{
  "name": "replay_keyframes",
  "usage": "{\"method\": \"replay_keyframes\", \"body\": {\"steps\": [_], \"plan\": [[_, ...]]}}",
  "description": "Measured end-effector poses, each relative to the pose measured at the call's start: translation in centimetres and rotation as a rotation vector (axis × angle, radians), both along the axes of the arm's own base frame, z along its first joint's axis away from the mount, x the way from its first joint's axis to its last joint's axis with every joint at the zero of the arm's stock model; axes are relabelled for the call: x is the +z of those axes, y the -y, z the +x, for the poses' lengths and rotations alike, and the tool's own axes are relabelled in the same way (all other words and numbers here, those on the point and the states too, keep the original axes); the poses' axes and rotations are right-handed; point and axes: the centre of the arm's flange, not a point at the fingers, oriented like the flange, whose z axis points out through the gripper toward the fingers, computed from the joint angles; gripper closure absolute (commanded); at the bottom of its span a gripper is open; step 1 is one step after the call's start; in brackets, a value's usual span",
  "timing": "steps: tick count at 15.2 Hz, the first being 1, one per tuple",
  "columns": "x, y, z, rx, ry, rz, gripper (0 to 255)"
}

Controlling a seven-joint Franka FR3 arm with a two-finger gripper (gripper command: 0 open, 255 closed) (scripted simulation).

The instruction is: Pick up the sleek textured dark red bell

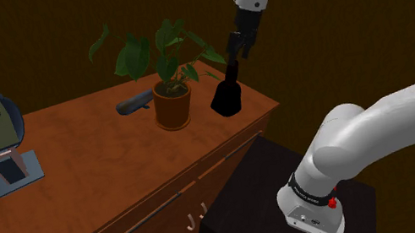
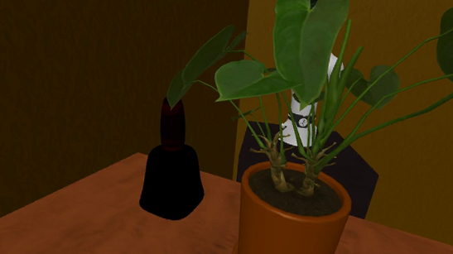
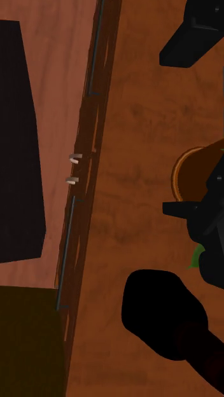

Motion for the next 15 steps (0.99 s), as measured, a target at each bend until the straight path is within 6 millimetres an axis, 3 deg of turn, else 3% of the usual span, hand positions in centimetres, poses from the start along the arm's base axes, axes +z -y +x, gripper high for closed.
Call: {"method": "replay_keyframes", "body": {"steps": [15], "plan": [[-6.8,17.8,7.8,0.091,-0.005,0.053,0]]}}
